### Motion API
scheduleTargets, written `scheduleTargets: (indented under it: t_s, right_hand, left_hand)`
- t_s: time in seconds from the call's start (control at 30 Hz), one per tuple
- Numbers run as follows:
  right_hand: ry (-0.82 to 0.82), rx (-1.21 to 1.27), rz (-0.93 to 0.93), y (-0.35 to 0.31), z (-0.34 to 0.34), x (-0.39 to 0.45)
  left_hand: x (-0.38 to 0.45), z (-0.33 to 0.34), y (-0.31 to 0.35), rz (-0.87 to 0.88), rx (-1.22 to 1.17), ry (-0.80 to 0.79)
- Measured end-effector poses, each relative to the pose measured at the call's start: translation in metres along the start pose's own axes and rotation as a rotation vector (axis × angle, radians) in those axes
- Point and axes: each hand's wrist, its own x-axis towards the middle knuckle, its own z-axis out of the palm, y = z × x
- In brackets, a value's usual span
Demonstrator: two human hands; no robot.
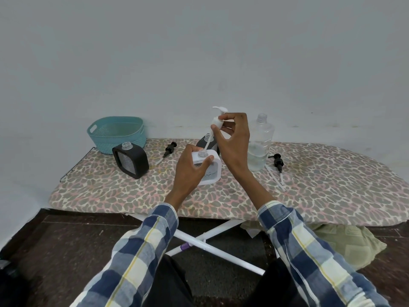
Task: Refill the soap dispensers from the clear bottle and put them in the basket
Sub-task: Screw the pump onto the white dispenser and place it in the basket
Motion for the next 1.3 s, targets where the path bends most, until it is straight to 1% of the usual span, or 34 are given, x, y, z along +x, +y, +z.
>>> scheduleTargets:
  t_s: [0.1, 0.2, 0.3, 0.57, 0.77, 1.0, 1.1, 1.17, 1.23, 1.3]
  right_hand:
    - [-0.110, 0.018, 0.037, 0.006, 0.003, -0.013]
    - [-0.226, 0.044, 0.133, 0.016, 0.003, -0.024]
    - [-0.307, 0.063, 0.211, 0.026, 0.000, -0.031]
    - [-0.457, 0.051, 0.235, 0.035, -0.007, -0.026]
    - [-0.513, 0.064, 0.270, 0.038, -0.009, -0.020]
    - [-0.505, -0.102, 0.227, 0.043, 0.001, -0.022]
    - [-0.593, -0.229, 0.162, 0.047, 0.001, -0.020]
    - [-0.647, -0.254, 0.159, 0.046, -0.003, -0.018]
    - [-0.663, -0.249, 0.184, 0.044, -0.007, -0.015]
    - [-0.644, -0.242, 0.213, 0.042, -0.010, -0.014]
  left_hand:
    - [-0.001, 0.000, 0.001, 0.008, -0.031, 0.008]
    - [-0.002, -0.001, 0.001, 0.021, -0.070, -0.004]
    - [-0.003, -0.003, 0.000, 0.016, -0.096, -0.012]
    - [-0.003, -0.004, -0.001, 0.016, -0.116, -0.026]
    - [-0.004, -0.004, 0.001, 0.006, -0.125, -0.024]
    - [-0.007, -0.004, 0.003, -0.022, -0.145, -0.039]
    - [-0.005, -0.005, 0.003, -0.028, -0.156, -0.042]
    - [-0.005, -0.006, 0.002, -0.029, -0.167, -0.040]
    - [-0.005, -0.006, 0.002, -0.020, -0.164, -0.038]
    - [-0.005, -0.005, 0.002, -0.019, -0.163, -0.036]
